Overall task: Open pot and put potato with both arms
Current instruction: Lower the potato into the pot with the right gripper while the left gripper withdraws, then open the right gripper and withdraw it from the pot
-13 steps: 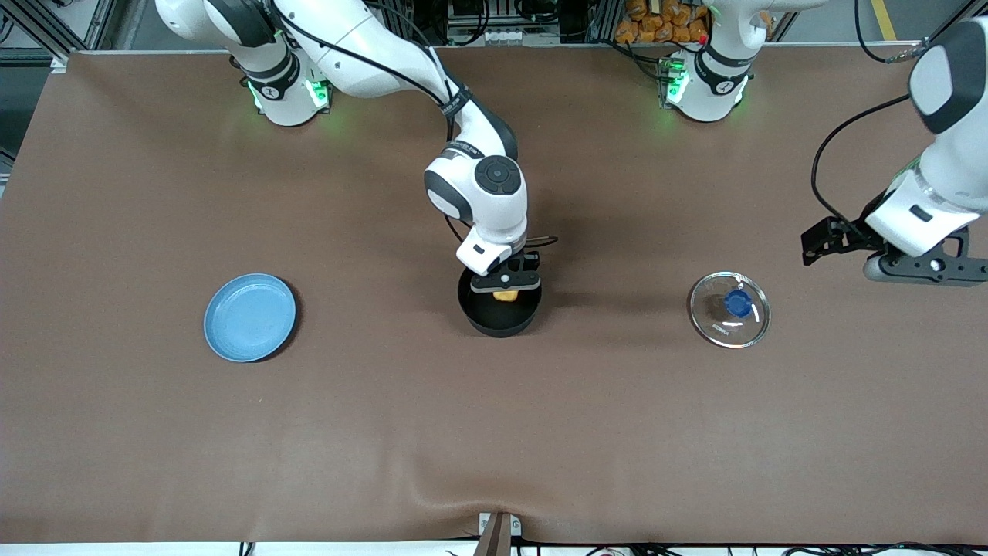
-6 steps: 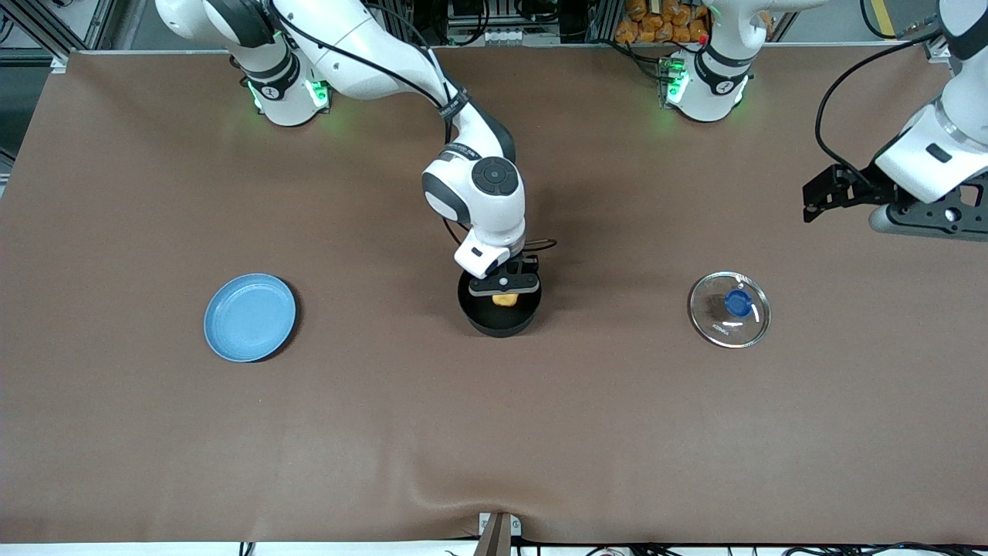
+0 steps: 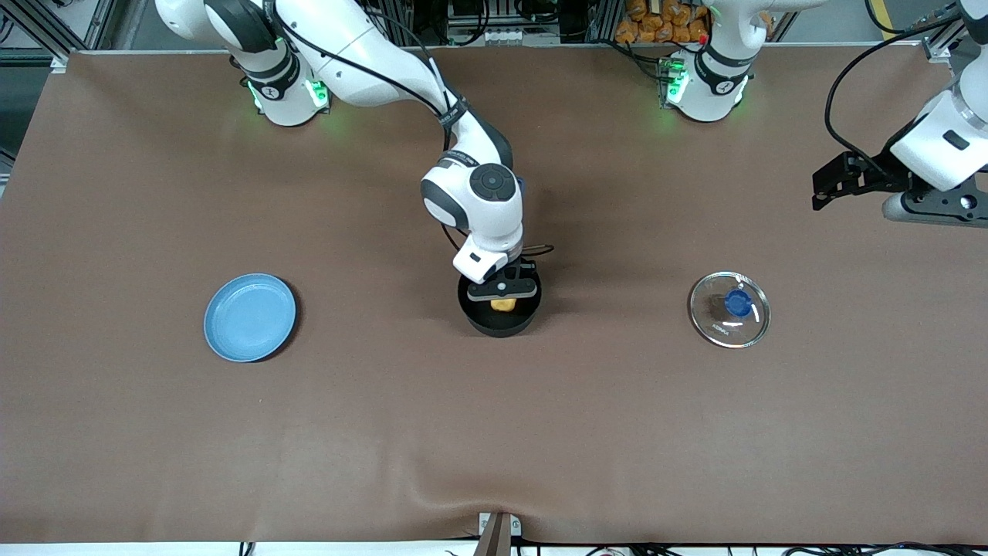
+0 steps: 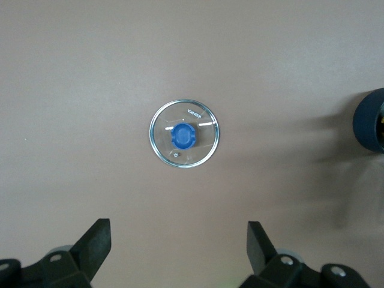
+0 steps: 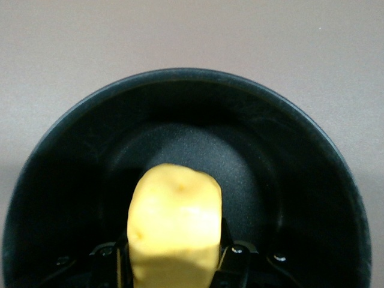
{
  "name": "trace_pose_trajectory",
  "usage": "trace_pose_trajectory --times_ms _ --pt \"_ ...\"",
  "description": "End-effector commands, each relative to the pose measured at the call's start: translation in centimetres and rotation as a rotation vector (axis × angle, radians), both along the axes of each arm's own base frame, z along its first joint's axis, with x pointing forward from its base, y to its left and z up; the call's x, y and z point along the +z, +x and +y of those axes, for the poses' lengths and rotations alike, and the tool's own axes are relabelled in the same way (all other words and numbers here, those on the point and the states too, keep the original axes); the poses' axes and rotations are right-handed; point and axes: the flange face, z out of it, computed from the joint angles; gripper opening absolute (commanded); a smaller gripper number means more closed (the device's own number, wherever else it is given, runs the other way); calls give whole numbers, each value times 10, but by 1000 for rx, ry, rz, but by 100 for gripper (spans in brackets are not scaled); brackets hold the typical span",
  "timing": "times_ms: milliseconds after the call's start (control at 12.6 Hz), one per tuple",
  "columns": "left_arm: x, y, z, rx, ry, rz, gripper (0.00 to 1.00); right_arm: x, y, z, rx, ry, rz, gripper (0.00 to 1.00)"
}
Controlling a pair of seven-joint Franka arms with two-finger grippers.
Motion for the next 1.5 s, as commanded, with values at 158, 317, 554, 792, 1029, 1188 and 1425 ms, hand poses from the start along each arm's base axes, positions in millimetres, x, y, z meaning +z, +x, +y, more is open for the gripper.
trace_pose_trajectory --times_ms 158,317,554,792,1029,1188,1425 --pt "18 -5 1 15 -18 1 100 1 11 -4 -21 8 -24 56" --pt "18 -5 2 23 -18 2 100 2 11 -4 -22 10 -24 57" --pt "15 -5 4 29 -18 7 100 3 12 -5 -23 10 -24 57" --pt "15 -4 6 28 -20 7 100 3 12 -5 -26 11 -23 66" --pt "15 -4 16 47 -24 7 100 4 12 -5 -26 12 -24 67" --pt "15 -3 19 55 -36 9 100 6 14 -6 -29 13 -25 63" --pt "16 -4 20 64 -35 8 100 40 34 -23 -60 32 -35 63"
